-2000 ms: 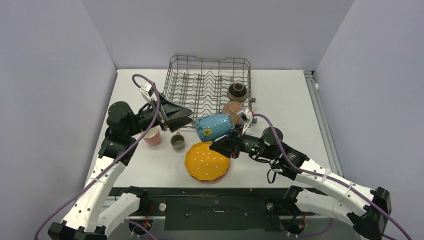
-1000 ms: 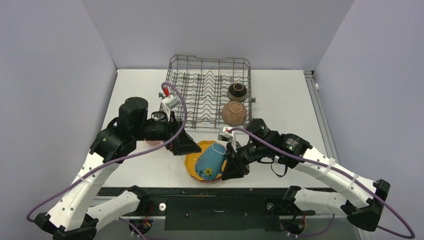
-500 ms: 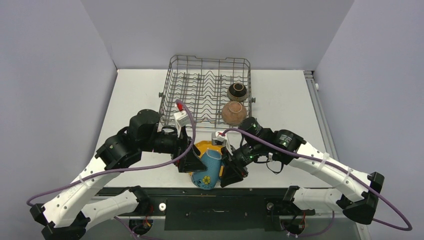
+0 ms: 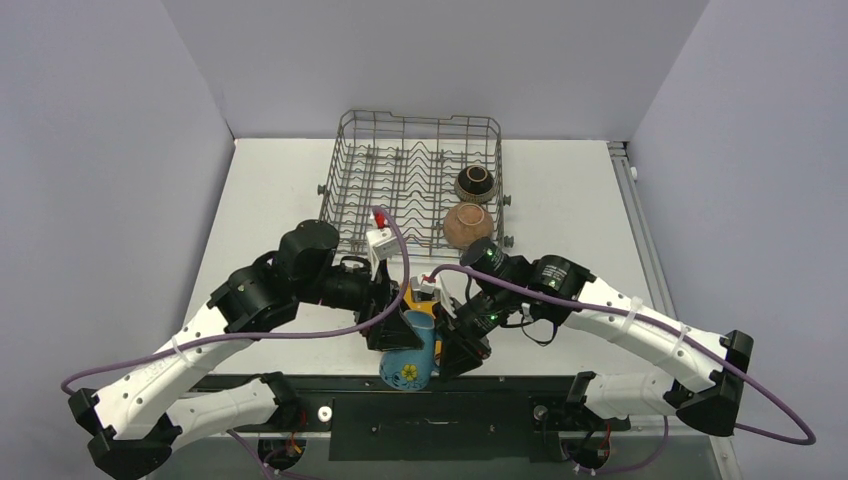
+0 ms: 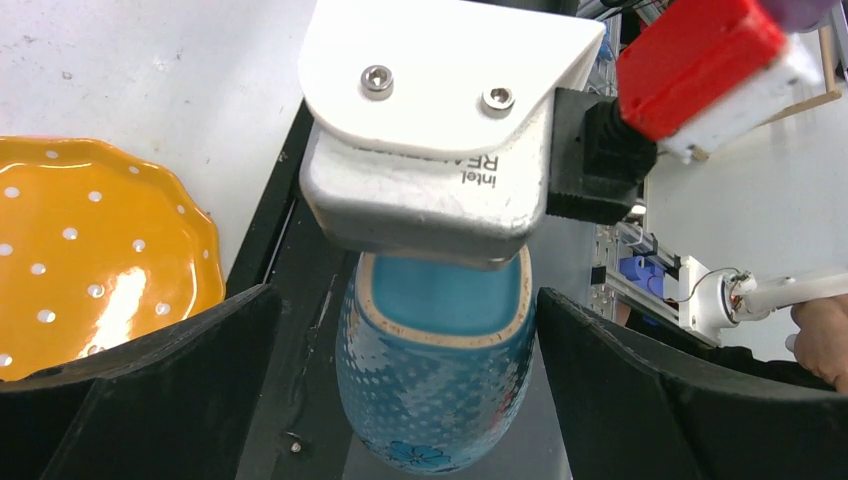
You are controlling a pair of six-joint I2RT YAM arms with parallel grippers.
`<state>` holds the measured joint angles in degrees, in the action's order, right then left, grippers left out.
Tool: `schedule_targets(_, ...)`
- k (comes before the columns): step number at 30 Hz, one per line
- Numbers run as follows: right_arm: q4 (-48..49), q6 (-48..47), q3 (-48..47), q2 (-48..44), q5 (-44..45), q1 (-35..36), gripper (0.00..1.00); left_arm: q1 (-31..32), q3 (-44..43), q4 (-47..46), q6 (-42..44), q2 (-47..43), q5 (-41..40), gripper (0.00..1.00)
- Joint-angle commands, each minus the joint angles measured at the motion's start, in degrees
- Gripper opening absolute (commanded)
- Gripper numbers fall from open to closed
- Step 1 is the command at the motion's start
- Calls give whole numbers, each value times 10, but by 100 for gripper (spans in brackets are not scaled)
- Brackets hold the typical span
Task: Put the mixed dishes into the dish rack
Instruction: Pick up the cup at the center of the board.
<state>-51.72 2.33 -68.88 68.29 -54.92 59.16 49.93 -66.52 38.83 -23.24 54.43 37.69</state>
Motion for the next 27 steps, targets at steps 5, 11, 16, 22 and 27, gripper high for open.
schedule_targets(5, 13, -48, -45, 2, -22, 11, 0, 15, 0, 1, 27, 6, 29, 97)
schedule_targets(11, 9, -50, -45, -1, -13, 11, 0, 18, 7, 8, 28, -1, 46, 98)
schedule_targets(16, 17, -44, -37, -10, -6, 11, 0, 18, 17, 1, 19, -4, 63, 98)
schedule_targets(22, 35, -30, -30, -17, 6, 12, 0, 29, 29, -23, 5, 0, 71, 98)
schedule_targets(27, 33, -30, -28, -18, 8, 12, 0, 33, 27, -24, 5, 3, 66, 100)
